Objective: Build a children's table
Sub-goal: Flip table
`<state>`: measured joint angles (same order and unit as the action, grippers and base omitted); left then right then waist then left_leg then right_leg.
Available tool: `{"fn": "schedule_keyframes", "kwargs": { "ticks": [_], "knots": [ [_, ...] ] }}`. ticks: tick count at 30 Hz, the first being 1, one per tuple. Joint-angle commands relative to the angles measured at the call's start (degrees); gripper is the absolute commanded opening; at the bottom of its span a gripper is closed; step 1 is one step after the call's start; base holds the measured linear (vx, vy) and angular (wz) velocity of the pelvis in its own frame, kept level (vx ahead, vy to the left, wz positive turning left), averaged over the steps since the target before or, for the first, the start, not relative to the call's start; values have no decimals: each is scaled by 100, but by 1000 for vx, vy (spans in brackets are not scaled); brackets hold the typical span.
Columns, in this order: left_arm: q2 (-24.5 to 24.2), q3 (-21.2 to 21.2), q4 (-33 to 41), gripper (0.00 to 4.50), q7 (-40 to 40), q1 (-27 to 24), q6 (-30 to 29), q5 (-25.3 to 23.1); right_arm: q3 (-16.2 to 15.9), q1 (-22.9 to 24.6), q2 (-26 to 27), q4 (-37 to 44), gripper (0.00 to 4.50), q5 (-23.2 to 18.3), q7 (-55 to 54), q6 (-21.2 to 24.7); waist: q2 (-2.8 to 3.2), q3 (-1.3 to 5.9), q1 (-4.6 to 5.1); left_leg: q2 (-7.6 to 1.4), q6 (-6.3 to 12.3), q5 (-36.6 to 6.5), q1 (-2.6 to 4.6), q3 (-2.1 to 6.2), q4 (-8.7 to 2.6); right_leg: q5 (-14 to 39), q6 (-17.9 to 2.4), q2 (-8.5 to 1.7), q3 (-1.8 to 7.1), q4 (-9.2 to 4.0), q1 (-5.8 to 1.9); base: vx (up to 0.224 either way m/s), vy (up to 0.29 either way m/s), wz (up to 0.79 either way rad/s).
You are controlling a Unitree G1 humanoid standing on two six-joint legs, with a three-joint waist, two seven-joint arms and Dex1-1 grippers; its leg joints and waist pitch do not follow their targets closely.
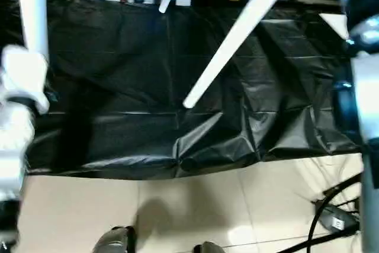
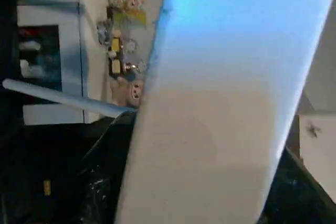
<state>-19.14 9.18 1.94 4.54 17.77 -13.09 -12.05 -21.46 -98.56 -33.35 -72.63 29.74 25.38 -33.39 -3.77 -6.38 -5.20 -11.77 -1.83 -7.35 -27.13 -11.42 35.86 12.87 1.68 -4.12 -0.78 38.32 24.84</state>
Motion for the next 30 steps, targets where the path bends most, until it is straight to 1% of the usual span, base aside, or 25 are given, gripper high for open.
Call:
{"fn": "schedule_keyframes", "kwargs": {
  "ticks": [1, 2, 3, 4, 5, 7, 8, 10, 11, 12, 13, 14, 15, 16, 17, 18, 19, 20, 21, 24, 26, 27, 28, 29, 30],
  "knots": [
    [26, -644, 36, 144, 219, -72, 74, -238, -406, 158, 410, 83, 282, 207, 547, -345, 114, 399, 71, -131, -147, -2438, 392, 107, -415, 940, -864, -153, 112, -467, -30, 0, 0, 0],
    [73, -637, -50, 144, 217, -158, 91, -184, -439, 204, 450, 88, 291, 240, 515, -394, 95, 389, 87, -129, -258, -2726, 403, 118, -437, 1191, -803, -154, 110, -489, -8, 0, 0, 0],
    [121, -633, -133, 144, 236, -237, 126, -114, -479, 263, 485, 100, 306, 284, 461, -452, 98, 386, 90, -132, -317, -2868, 419, 128, -446, 1296, -772, -159, 110, -498, 8, 0, 0, 0],
    [149, -633, -186, 144, 263, -278, 169, -61, -501, 307, 508, 112, 306, 306, 415, -486, 79, 381, 106, -130, -397, -3073, 427, 147, -462, 1435, -712, -162, 105, -512, 19, 0, 0, 0],
    [177, -655, -256, 144, 320, -351, 260, 1, -506, 384, 556, 120, 326, 315, 346, -521, 77, 381, 109, -127, -456, -3208, 439, 156, -475, 1497, -657, -162, 107, -527, 37, 0, 0, 0],
    [206, -682, -333, 144, 386, -409, 374, 63, -509, 467, 590, 130, 326, 325, 278, -548, 71, 399, 109, -128, -506, -3319, 454, 168, -488, 1483, -610, -163, 106, -537, 47, 0, 0, 0],
    [218, -690, -361, 144, 411, -428, 421, 85, -511, 497, 599, 132, 344, 338, 251, -559, 65, 408, 112, -128, -508, -3373, 473, 166, -482, 1458, -612, -158, 108, -543, 60, 0, 0, 0],
    [237, -712, -447, 144, 468, -459, 555, 136, -501, 554, 612, 140, 356, 341, 219, -579, 73, 407, 103, -131, -536, -3493, 486, 172, -488, 1536, -615, -158, 103, -551, 76, 0, 0, 0],
    [241, -733, -581, 145, 518, -477, 631, 162, -451, 596, 604, 162, 365, 306, 159, -599, 94, 402, 94, -134, -605, -3706, 518, 182, -498, 1657, -596, -151, 98, -570, 110, 0, 0, 0],
    [241, -733, -581, 145, 518, -477, 631, 162, -451, 596, 604, 162, 373, 306, 159, -599, 89, 396, 97, -132, -623, -3771, 525, 179, -496, 1692, -589, -151, 100, -578, 124, 0, 0, 0],
    [241, -733, -581, 145, 518, -477, 631, 162, -451, 596, 604, 162, 373, 306, 159, -599, 91, 392, 105, -136, -688, -3924, 529, 200, -511, 1764, -580, -149, 87, -572, 124, 0, 0, 0],
    [218, -754, -685, 145, 547, -475, 664, 172, -418, 613, 583, 211, 385, 307, -46, -644, 98, 395, 117, -136, -743, -4037, 523, 221, -530, 1784, -572, -142, 65, -562, 111, 0, 0, 0],
    [218, -754, -685, 145, 547, -475, 664, 172, -418, 613, 583, 211, 385, 307, -46, -644, 91, 384, 114, -135, -765, -4091, 521, 221, -536, 1839, -555, -146, 63, -574, 126, 0, 0, 0],
    [179, -772, -799, 145, 593, -456, 710, 184, -161, 657, 601, 305, 387, 60, -375, -762, 72, 391, 119, -132, -786, -4160, 535, 225, -534, 1903, -534, -161, 60, -585, 127, 0, 0, 0],
    [148, -794, -860, 145, 628, -443, 738, 192, 10, 715, 614, 370, 387, -134, -431, -907, 70, 394, 130, -123, -783, -4202, 532, 230, -534, 1935, -516, -170, 50, -593, 126, 0, 0, 0],
    [148, -794, -860, 145, 628, -443, 738, 192, 10, 715, 614, 370, 387, -134, -431, -907, 69, 393, 129, -122, -778, -4243, 539, 231, -539, 1964, -496, -168, 42, -603, 126, 0, 0, 0],
    [111, -806, -917, 145, 649, -430, 768, 187, 271, 843, 638, 486, 387, -427, -531, -1119, 78, 410, 135, -125, -779, -4274, 546, 238, -547, 1937, -507, -166, 31, -596, 114, -53, 29, -8],
    [100, -800, -951, 145, 651, -421, 793, 197, 379, 945, 655, 562, 387, -588, -509, -1282, 84, 403, 128, -130, -763, -4342, 573, 228, -550, 1906, -484, -166, 21, -623, 140, -53, 29, -8],
    [82, -798, -991, 145, 665, -404, 803, 205, 442, 1108, 648, 695, 387, -682, -597, -1540, 82, 407, 136, -128, -758, -4338, 565, 234, -551, 1887, -487, -166, 15, -616, 130, 0, 0, 0],
    [63, -789, -1063, 145, 685, -367, 826, 214, 501, 1341, 625, 873, 387, -706, -891, -1825, 96, 410, 133, -117, -788, -4487, 596, 215, -567, 1985, -493, -140, -12, -630, 161, -17, 8, -1],
    [40, -800, -1179, 145, 717, -292, 847, 212, 562, 1667, 548, 1136, 387, -570, -1581, -2175, 125, 395, 122, -113, -853, -4686, 604, 206, -600, 2165, -470, -127, -41, -646, 176, -54, 19, -3],
    [23, -818, -1230, 145, 734, -257, 864, 212, 649, 1767, 554, 1207, 387, -634, -1693, -2329, 119, 401, 133, -110, -850, -4739, 613, 200, -596, 2228, -471, -122, -51, -648, 178, -60, 16, -4],
    [-6, -845, -1310, 145, 760, -202, 876, 206, 801, 1941, 578, 1367, 387, -799, -1751, -2581, 154, 393, 129, -107, -850, -4859, 617, 191, -616, 2354, -467, -111, -85, -657, 172, -67, 15, -4],
    [-6, -845, -1310, 145, 760, -202, 876, 206, 801, 1941, 578, 1367, 387, -799, -1751, -2581, 150, 397, 127, -109, -833, -4924, 628, 167, -625, 2390, -471, -93, -109, -660, 180, -67, 15, -4],
    [-27, -859, -1352, 145, 760, -178, 881, 211, 886, 2033, 608, 1456, 387, -918, -1667, -2680, 159, 387, 141, -119, -830, -5077, 584, 142, -689, 2461, -512, -35, -186, -601, 137, -75, 10, -6]
  ]
}}
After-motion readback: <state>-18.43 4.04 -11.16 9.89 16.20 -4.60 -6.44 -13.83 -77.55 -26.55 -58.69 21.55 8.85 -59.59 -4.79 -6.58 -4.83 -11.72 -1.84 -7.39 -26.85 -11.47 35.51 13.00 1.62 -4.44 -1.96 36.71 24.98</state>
